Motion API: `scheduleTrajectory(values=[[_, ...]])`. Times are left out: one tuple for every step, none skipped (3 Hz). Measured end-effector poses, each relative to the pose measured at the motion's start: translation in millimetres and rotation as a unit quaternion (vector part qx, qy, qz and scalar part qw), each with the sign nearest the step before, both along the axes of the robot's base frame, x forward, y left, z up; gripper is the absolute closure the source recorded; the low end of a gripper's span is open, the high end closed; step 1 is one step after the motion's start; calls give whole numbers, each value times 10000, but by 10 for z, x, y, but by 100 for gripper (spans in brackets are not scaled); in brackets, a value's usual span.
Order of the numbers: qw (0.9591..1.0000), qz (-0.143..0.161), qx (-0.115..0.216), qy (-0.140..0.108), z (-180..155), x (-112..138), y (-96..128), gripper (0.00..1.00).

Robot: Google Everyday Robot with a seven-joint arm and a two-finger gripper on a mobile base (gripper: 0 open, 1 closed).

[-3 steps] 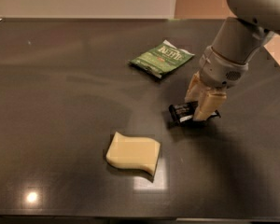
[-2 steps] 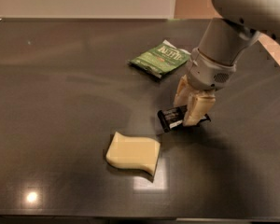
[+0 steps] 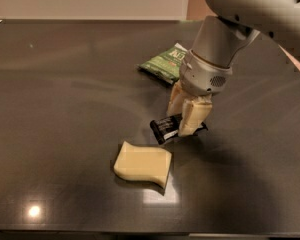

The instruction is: Move rxbar chocolate near sponge

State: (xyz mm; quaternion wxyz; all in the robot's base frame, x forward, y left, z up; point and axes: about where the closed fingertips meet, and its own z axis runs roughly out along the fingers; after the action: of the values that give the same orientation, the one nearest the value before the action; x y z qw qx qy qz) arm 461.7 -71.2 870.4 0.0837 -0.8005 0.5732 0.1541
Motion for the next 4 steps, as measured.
scheduleTrajectory(values=[[9997,234,68,87,3,-18,167,59],[9986,490,82,183,-28,-109,281,36],[9988,459,127,98,-29,-68,317,13],[9989,439,164,31,-30,-37,348,0]])
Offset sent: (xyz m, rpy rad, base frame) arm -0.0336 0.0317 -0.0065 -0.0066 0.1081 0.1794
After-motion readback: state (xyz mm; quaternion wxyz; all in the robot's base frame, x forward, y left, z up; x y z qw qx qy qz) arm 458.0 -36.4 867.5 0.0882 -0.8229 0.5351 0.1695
